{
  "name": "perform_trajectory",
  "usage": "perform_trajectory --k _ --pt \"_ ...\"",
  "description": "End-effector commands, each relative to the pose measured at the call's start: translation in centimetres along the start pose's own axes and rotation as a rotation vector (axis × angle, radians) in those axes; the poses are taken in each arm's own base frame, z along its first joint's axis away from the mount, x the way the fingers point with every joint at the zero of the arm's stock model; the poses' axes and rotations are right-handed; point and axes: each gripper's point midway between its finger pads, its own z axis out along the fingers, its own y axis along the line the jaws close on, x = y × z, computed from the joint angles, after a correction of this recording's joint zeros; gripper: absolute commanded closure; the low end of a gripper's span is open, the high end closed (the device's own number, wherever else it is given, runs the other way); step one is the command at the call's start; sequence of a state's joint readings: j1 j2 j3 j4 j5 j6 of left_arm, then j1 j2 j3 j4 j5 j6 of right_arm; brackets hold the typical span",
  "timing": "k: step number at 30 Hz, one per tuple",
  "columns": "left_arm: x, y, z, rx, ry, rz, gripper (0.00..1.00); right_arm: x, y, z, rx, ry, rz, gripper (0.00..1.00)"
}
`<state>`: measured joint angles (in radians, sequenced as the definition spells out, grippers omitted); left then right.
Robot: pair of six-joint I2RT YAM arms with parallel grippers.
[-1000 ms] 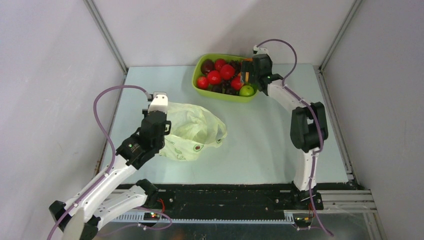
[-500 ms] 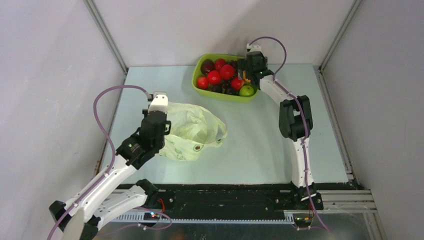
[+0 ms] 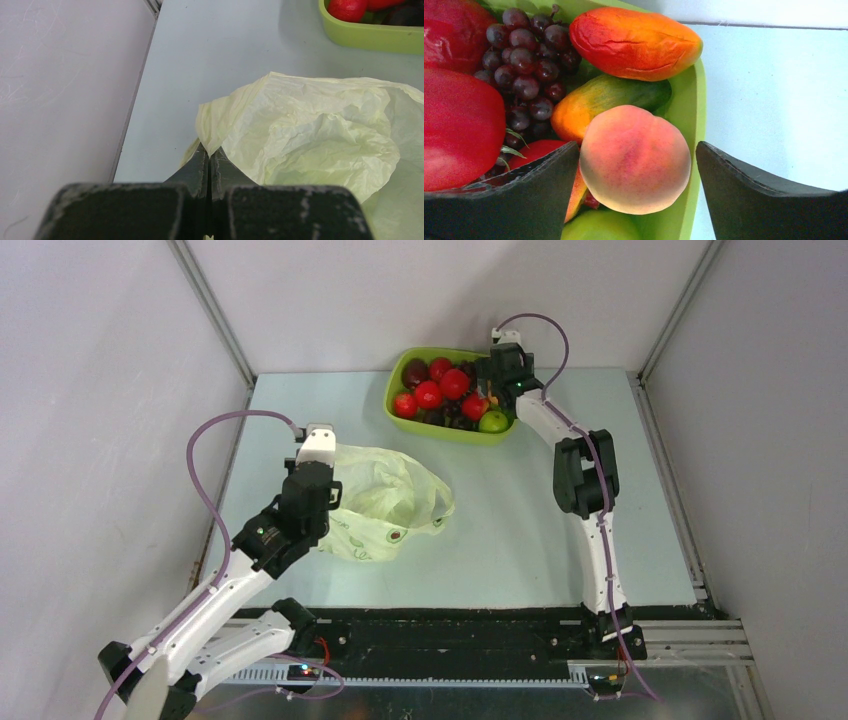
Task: Place the fake fruits into the plastic bag and tie a complex knot
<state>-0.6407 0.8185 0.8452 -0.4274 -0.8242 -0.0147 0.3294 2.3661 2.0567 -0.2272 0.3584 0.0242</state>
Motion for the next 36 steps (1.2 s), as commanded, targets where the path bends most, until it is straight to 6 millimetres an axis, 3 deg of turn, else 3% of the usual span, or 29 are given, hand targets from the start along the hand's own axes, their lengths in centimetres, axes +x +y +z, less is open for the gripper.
perform_trajectory --k 1,5,14,24,31,36 --pt "-0.5 0.0 0.2 -0.005 -0.022 -0.014 1.0 -1.8 -0.5 0.1 0.028 -0.041 -0.004 0.12" --pt "-0.5 0.0 0.2 -0.005 -0.022 -0.014 1.0 -1.3 -0.5 0.3 0.03 -0.028 -0.009 0.15" --pt "-0.6 0.1 0.1 -0.005 -0.025 -0.017 1.0 -0.3 -0.5 0.7 0.034 -0.006 -0.019 0.07" --pt "-0.7 0.1 0.0 0.002 -0.029 -0.022 1.0 -1.1 -0.1 0.1 0.013 -0.02 -0.016 0.37" --pt "-0.8 -0.4 -0.1 0.036 -0.035 -0.026 1.0 -3.1 -0.2 -1.9 -0.003 -0.069 -0.012 0.44" --pt "-0.7 -0.4 0.0 0.036 -0.029 -0.021 1.0 -5.8 0.0 -6.3 -0.132 -0.107 0.089 0.46"
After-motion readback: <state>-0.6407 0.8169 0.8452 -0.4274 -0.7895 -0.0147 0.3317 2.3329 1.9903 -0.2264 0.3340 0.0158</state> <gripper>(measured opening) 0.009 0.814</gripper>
